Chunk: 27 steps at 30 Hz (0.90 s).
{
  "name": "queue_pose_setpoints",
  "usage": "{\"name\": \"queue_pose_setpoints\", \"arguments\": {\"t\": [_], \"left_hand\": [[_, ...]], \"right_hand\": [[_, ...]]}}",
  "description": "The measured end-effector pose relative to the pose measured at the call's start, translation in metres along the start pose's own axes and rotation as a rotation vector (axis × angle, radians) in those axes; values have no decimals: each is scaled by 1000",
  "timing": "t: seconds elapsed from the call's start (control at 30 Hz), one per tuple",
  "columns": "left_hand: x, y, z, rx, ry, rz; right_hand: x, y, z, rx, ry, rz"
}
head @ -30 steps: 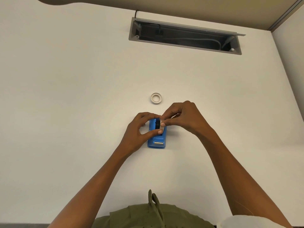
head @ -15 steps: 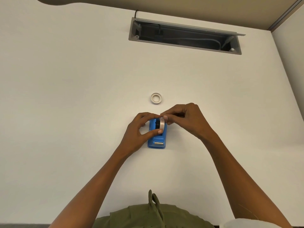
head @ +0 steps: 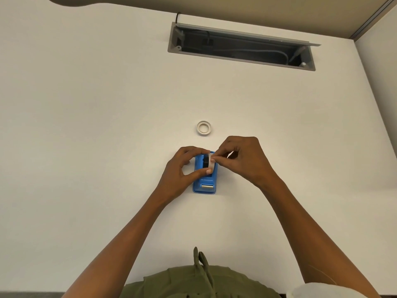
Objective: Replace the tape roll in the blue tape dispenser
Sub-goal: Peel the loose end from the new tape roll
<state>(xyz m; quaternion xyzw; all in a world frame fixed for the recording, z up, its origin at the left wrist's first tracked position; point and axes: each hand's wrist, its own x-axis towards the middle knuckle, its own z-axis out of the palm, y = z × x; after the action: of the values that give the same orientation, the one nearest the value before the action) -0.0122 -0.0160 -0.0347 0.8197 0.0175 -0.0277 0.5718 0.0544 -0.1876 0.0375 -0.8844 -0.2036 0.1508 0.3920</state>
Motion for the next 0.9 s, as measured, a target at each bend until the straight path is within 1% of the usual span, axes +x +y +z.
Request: {"name": "queue_pose_setpoints", "arguments": {"t": [0.23,0.3,0.43,0.53,0.77,0.9], "left_hand": [[0,-1,-1,12,-8,3],[0,-1,-1,9,-9,2],[-1,-1,-1,-5,-4,-1],[0,0,-1,-10,-3,-1],[-1,0,-2,4,-10,2],[0,1,-2,-3,-12,-7]], "right_hand": [[3,-3,3,-55,-28,-33],[4,-3,5,-45,-31,-14],[2,-2,6,87,-8,90],[-2,0,3,151,-28,139],[4,-5,0,62,-99,122],[9,-6,-5,109,-138,145]]}}
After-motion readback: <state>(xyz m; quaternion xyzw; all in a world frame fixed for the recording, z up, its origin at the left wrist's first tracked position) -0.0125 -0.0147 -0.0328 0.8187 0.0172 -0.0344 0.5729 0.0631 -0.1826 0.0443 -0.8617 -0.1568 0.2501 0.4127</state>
